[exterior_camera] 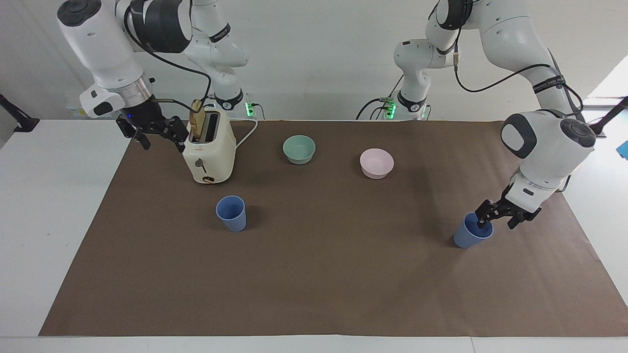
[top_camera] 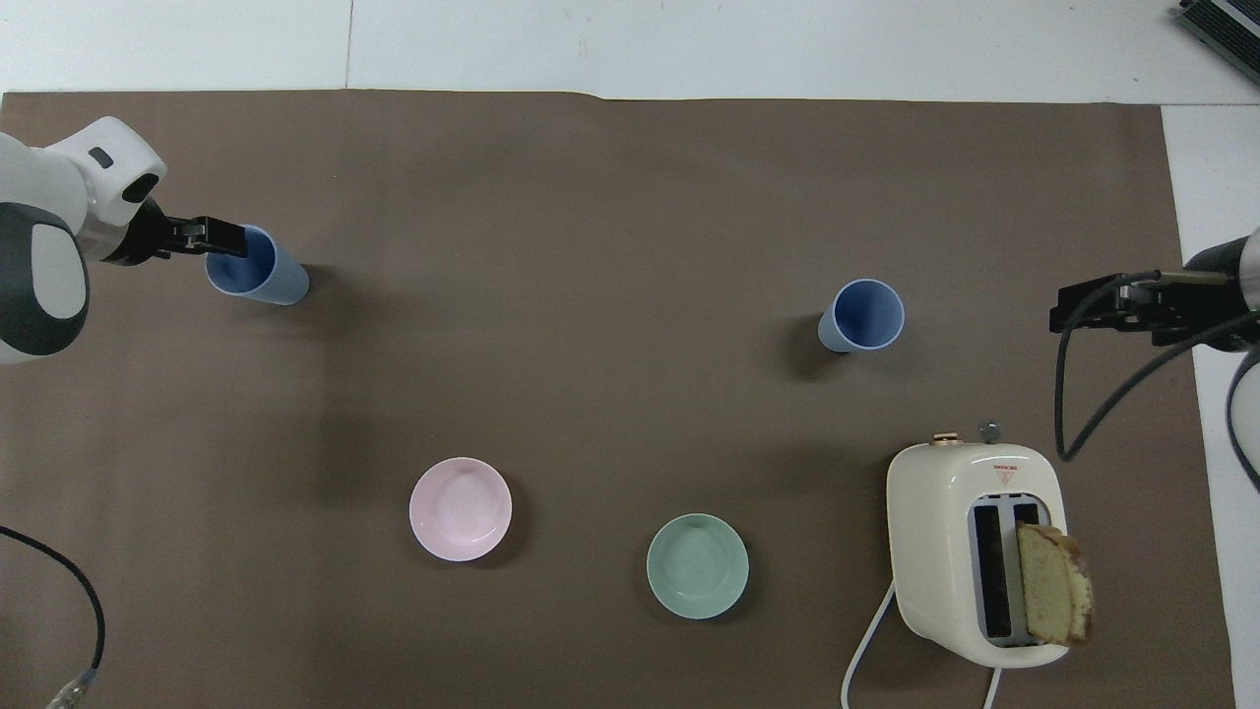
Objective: Stack blue cups with both arms
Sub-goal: 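Reach the left gripper to the blue cup nearest it and grasp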
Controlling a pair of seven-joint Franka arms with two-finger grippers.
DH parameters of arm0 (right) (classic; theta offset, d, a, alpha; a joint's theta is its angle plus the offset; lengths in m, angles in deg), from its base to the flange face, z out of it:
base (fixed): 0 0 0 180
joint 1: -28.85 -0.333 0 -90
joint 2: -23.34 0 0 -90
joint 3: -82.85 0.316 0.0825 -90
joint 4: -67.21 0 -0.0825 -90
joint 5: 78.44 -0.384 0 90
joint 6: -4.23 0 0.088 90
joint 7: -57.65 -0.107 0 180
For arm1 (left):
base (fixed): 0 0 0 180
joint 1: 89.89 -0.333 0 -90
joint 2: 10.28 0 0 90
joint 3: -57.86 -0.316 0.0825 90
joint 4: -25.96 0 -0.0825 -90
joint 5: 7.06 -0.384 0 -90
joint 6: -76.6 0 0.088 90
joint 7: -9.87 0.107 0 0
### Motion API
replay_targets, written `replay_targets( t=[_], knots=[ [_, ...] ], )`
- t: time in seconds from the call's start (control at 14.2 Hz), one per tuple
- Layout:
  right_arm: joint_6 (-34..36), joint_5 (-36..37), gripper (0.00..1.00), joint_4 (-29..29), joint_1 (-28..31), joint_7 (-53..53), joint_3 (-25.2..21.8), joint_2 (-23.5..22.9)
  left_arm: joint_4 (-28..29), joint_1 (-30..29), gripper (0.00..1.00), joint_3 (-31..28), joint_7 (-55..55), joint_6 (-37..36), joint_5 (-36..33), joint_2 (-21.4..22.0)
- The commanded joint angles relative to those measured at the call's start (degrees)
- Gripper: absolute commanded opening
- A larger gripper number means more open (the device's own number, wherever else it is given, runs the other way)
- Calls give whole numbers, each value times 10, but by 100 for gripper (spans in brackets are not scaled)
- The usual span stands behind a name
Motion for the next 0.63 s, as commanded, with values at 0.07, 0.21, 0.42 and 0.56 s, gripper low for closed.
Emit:
replay_targets(
  t=[0.07,0.21,0.42,0.56],
  knots=[
    [-14,-2,100,21,10,14,5,17,6,-5,77,4,11,14,25,-11],
    [-15,-2,100,21,10,13,5,17,8,-5,67,4,12,9,25,-11],
    [-15,-2,100,21,10,13,5,17,12,-5,32,3,11,3,25,-10],
    [-15,-2,100,21,10,14,5,17,11,-4,0,3,10,1,25,-10]
  ],
)
